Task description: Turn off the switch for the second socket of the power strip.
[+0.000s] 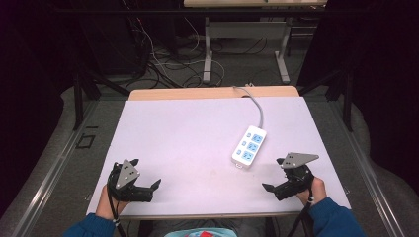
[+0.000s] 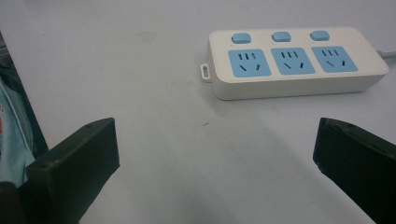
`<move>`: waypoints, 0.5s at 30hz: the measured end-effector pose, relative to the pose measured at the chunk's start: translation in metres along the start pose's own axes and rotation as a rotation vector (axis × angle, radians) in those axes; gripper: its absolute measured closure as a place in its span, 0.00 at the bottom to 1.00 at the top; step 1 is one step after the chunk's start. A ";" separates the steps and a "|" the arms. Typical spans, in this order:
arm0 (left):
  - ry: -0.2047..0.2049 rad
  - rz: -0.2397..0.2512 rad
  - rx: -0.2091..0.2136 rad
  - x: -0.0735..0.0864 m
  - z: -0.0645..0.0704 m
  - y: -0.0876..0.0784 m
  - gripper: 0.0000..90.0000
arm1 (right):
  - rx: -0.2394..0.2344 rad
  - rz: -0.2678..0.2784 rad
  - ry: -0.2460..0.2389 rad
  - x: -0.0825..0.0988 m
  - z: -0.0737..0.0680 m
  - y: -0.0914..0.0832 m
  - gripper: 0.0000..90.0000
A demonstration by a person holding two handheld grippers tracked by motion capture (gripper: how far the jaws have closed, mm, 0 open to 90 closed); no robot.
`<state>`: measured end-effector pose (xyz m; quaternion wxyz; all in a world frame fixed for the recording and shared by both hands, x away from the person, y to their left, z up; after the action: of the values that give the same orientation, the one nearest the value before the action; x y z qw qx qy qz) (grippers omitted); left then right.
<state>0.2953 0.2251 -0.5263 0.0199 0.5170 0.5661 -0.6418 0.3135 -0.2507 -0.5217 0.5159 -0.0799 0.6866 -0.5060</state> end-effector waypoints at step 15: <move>0.009 0.001 0.002 0.000 0.001 0.001 0.02 | 0.001 0.000 0.006 -0.001 0.001 0.000 0.00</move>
<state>0.2951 0.2242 -0.5270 0.0174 0.5202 0.5651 -0.6401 0.3150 -0.2504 -0.5210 0.5140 -0.0782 0.6879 -0.5063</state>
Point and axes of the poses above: each handheld gripper's, and its own axes: y roughly forward along the jaws, x roughly out of its underside, z roughly to its right, the point moved 2 cm from there along y, roughly forward along the jaws, and after that the axes turned 12 degrees about -z, right-handed, at the moved point
